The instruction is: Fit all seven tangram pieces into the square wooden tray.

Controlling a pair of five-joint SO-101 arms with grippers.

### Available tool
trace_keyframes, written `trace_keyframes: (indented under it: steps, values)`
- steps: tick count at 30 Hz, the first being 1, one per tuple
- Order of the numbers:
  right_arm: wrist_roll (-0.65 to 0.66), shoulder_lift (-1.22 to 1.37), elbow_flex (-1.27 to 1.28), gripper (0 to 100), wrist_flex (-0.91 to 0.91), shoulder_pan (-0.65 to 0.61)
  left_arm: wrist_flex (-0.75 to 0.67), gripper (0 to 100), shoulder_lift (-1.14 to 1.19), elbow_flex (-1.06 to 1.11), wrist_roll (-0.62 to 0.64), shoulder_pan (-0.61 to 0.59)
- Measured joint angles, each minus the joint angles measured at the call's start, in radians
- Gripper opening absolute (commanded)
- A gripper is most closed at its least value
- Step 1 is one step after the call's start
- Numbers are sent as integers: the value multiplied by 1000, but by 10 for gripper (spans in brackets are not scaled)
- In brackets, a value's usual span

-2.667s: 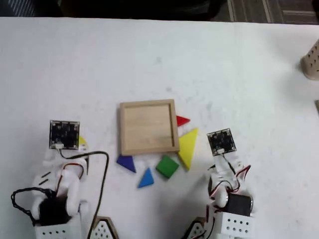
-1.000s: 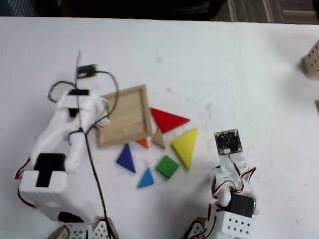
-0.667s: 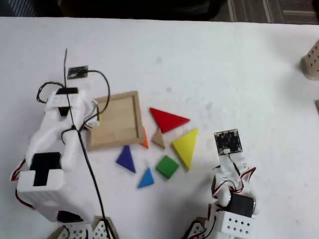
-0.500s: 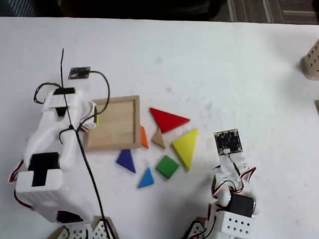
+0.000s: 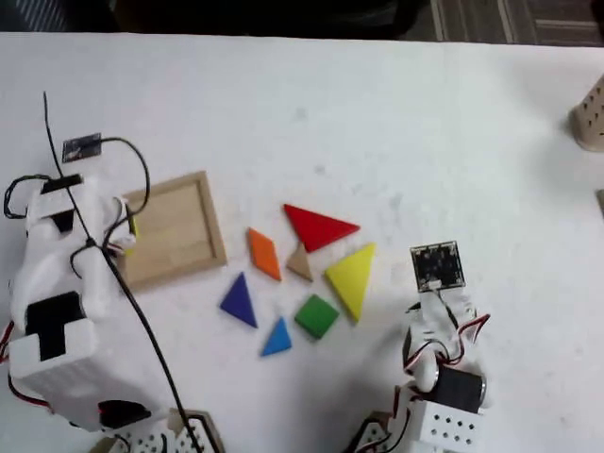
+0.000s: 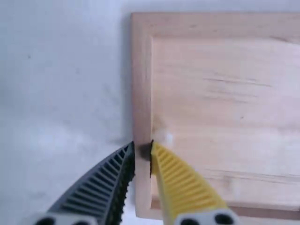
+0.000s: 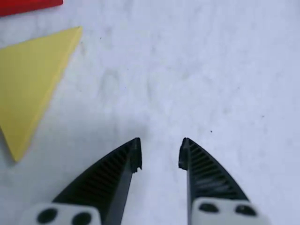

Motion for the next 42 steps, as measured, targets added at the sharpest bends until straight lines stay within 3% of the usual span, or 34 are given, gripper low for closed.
trace_keyframes:
  steps: [6, 11, 15, 21, 25, 28, 33, 42]
  values:
    - [-60, 3, -44, 141, 3, -60, -9, 20, -20, 29, -129, 35]
    - [-81, 3, -118, 141, 110, -117, -118, 24, -189, 236, -207, 133]
    - [-107, 3, -181, 141, 163, -129, -204, 24, -351, 411, -221, 218]
    - [-144, 167, -287, 141, 164, -149, -216, 24, -408, 439, -224, 258]
    - [-210, 417, -396, 141, 106, -192, -227, 24, -408, 439, -164, 244]
    - [-278, 621, -482, 141, 49, -264, -241, 24, -408, 439, -89, 170]
    - [-361, 911, -571, 141, -72, -399, -305, 24, -393, 437, -63, 106]
    - [-381, 1030, -511, 142, -387, -508, -242, 29, -278, 321, -63, 64]
